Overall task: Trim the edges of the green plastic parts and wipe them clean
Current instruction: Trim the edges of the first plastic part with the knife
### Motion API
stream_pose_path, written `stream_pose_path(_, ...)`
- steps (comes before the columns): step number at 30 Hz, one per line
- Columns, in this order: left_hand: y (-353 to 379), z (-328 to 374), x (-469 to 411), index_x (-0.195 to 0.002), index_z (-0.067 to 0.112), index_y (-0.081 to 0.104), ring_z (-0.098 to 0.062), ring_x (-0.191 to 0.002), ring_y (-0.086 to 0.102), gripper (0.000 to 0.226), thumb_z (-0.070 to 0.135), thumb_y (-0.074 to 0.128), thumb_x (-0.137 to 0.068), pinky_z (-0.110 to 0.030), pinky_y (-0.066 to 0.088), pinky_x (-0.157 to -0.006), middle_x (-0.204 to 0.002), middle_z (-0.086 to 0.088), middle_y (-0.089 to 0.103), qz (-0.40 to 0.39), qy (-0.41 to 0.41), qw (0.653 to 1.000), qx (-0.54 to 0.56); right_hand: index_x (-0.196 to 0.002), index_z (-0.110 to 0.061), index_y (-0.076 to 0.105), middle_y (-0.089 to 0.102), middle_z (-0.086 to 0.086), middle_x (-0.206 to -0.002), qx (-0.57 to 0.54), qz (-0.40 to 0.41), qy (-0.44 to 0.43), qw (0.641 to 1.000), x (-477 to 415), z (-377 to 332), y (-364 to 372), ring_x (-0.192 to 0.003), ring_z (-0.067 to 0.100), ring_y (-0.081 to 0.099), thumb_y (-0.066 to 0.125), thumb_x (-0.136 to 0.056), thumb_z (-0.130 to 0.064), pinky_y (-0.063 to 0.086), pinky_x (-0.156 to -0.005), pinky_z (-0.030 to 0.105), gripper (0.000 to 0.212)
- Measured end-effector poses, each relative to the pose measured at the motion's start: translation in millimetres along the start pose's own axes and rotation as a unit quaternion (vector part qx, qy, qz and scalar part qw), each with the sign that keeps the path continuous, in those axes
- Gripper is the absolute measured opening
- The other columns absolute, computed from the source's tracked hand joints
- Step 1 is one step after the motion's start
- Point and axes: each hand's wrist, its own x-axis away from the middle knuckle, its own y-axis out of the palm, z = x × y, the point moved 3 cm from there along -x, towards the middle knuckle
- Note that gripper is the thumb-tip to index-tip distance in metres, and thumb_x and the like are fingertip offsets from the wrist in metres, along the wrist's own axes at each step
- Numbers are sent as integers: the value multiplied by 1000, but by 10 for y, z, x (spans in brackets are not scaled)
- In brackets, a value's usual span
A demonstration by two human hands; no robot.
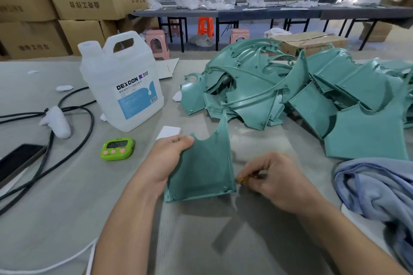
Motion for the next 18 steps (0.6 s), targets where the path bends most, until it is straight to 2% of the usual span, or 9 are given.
stream_pose_path(2, -5, 0, 4, -89, 9, 78, -28, -87, 76, 20, 22, 66, -95, -32, 59, -78, -92, -12, 78, 0, -1, 1000, -8, -79, -35, 82, 76, -12, -76, -7, -69, 2, 998, 11, -21, -2, -68, 12, 72, 74, -84, -5, 61, -69, 34, 32)
stream_pose_path(4, -7, 3, 6, -88, 9, 78, -26, -84, 76, 19, 22, 66, -95, -28, 60, -71, -91, -12, 78, 0, -1, 1000, -8, -81, -32, 82, 77, -8, -76, -15, -93, -3, 996, 12, -29, -6, -67, 19, 72, 72, -83, -5, 61, -66, 39, 29)
stream_pose_path(7, -10, 16, 10, -88, 10, 79, -26, -82, 76, 19, 23, 66, -94, -26, 60, -64, -92, -13, 78, 6, -5, 1000, 5, -79, -31, 82, 76, -7, -73, -41, -51, 24, 998, -13, 26, -10, -65, 18, 73, 73, -82, -3, 63, -67, 39, 30)
stream_pose_path(9, -13, 12, 4, -79, 18, 82, -24, -77, 76, 22, 25, 66, -93, -28, 59, -63, -89, -11, 78, 17, -17, 999, 22, -77, -28, 83, 77, -5, -73, -88, 2, 48, 995, -37, 91, -29, -69, 17, 74, 76, -81, -1, 63, -73, 40, 28)
stream_pose_path(11, -17, 0, -2, -73, 21, 82, -26, -79, 76, 24, 29, 67, -91, -36, 58, -76, -89, -11, 78, 30, -34, 998, 37, -76, -28, 83, 77, -2, -73, -138, 39, 66, 987, -57, 162, -55, -69, 16, 73, 78, -79, 3, 62, -72, 37, 32)
stream_pose_path(13, -30, -5, -7, -75, 16, 81, -27, -79, 75, 23, 30, 69, -88, -40, 57, -83, -90, -12, 78, 45, -42, 997, 51, -76, -28, 83, 77, 2, -73, -175, 52, 75, 980, -68, 208, -79, -68, 16, 72, 79, -78, 5, 60, -70, 34, 33)
stream_pose_path(15, -57, 1, 6, -79, 13, 79, -26, -74, 74, 21, 30, 71, -87, -37, 56, -77, -89, -13, 78, 52, -42, 996, 66, -77, -23, 83, 77, 7, -75, -211, 40, 69, 974, -64, 212, -87, -69, 20, 70, 80, -77, 4, 58, -70, 34, 27)
stream_pose_path(18, -60, 40, 40, -80, 15, 79, -24, -71, 74, 18, 29, 70, -86, -28, 56, -63, -88, -11, 78, 35, -27, 996, 81, -76, -16, 82, 74, 13, -74, -261, 45, 65, 962, -59, 213, -108, -65, 16, 63, 76, -78, 3, 51, -61, 24, 20)
